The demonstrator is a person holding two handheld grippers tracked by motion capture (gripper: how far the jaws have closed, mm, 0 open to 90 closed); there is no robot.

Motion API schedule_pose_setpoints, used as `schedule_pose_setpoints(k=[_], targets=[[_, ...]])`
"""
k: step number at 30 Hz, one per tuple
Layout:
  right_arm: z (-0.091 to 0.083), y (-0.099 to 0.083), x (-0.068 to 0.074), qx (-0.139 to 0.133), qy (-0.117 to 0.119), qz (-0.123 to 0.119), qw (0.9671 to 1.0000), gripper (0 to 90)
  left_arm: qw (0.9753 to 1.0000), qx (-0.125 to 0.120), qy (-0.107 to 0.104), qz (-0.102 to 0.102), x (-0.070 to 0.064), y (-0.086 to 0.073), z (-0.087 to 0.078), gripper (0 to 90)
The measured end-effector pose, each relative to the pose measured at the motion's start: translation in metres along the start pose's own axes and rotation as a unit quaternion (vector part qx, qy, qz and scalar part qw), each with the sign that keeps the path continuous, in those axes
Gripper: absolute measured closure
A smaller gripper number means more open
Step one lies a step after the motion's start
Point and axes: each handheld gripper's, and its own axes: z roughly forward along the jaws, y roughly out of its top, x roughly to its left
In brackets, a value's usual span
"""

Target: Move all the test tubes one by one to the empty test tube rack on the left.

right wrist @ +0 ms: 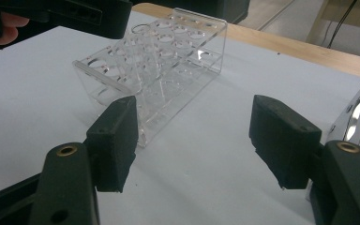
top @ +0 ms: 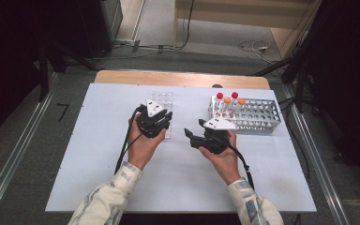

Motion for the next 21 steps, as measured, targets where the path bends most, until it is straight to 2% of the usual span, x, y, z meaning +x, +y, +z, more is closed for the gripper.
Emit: schedule_pose_setpoints(k=[8,10,15,21], targets=[[-0.001,0.000,-0.003,0.000,-0.004,0.004,1.0000,28.3,0.9997,-0.011,-0.013,-0.014,0.001,0.001,-0.004,65.8],[-0.002,0.000,-0.005,-0.002,-0.007,0.009,0.9999,27.4,0.9994,-0.015,-0.023,-0.023,0.002,0.001,-0.006,62.1],[-0.004,0.002,-0.012,-0.003,-0.020,0.016,0.9997,24.9,0.9979,-0.024,-0.039,-0.047,0.004,0.002,-0.009,44.7],[-0.011,0.004,-0.025,-0.009,-0.038,0.025,0.9989,23.9,0.9965,-0.023,-0.052,-0.062,0.007,0.002,-0.009,31.3]])
